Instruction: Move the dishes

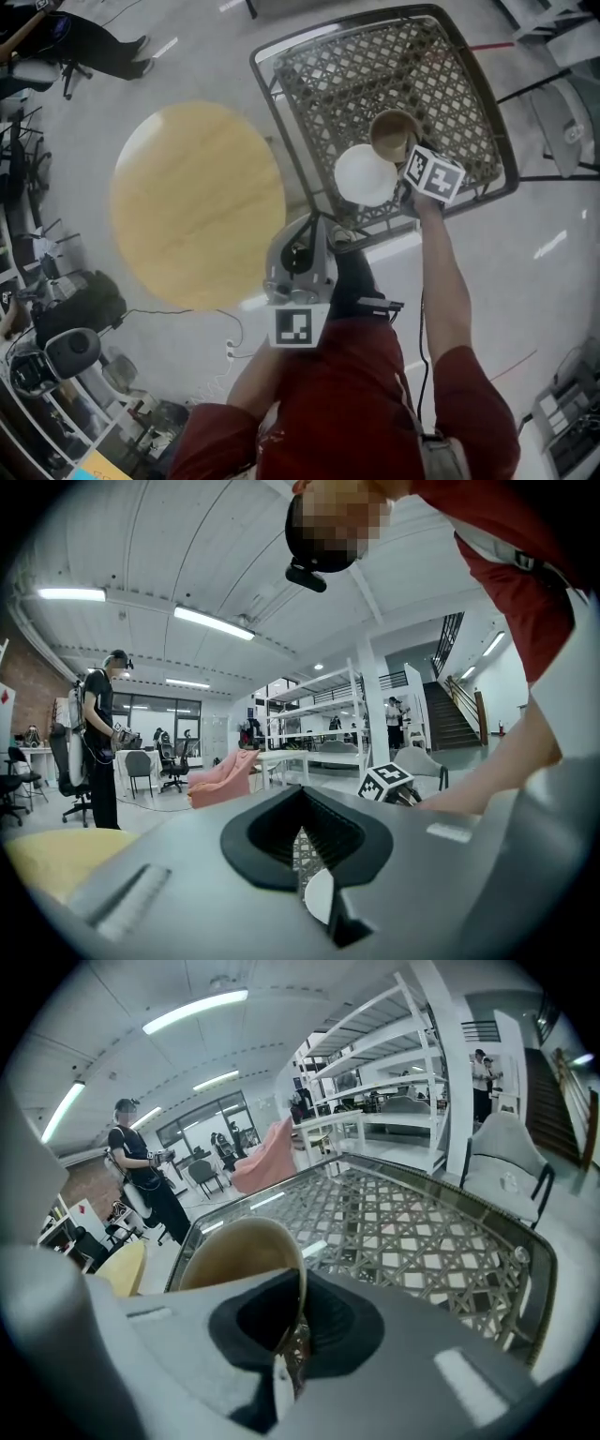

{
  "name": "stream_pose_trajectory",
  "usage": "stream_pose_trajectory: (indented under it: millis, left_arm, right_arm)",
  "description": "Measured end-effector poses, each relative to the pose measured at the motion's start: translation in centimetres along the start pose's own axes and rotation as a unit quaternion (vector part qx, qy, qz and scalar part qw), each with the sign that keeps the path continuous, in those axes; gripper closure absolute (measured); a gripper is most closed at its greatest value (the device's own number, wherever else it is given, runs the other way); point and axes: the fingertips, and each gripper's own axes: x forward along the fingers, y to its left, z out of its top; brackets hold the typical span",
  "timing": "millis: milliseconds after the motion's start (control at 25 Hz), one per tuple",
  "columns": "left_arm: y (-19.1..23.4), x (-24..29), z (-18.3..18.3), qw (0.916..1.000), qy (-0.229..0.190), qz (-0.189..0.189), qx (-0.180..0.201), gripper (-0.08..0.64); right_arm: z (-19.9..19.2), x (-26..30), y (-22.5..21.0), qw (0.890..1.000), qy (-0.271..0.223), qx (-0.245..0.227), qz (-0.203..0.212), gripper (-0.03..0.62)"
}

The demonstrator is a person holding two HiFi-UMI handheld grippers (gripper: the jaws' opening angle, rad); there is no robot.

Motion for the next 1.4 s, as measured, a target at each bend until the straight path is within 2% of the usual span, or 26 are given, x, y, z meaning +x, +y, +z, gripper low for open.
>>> stream_pose_trajectory:
  millis: [400, 960, 1160, 1400]
  left_arm:
    - [-0.1, -0.1, -1.5, 0.9998, 0.014, -0.012, 0.002, 0.554]
    - [0.1, 0.6, -1.7, 0.9999, 0.009, -0.009, -0.010, 0.552]
    - [-0.1, 1.1, -1.8, 0.9998, 0.007, -0.007, -0.015, 0.552]
    - [0.0, 2.0, -2.1, 0.9998, 0.013, -0.008, -0.009, 0.554]
  right_arm:
    - [-0.5, 3.8, -1.4, 0.999, 0.021, 0.031, -0.021, 0.580]
    - [-1.5, 5.4, -1.8, 0.997, 0.059, 0.041, -0.040, 0.577]
    - [-2.1, 5.6, -2.0, 0.996, 0.066, 0.033, -0.041, 0.546]
    - [-1.2, 5.1, -1.6, 0.998, 0.046, 0.021, -0.034, 0.481]
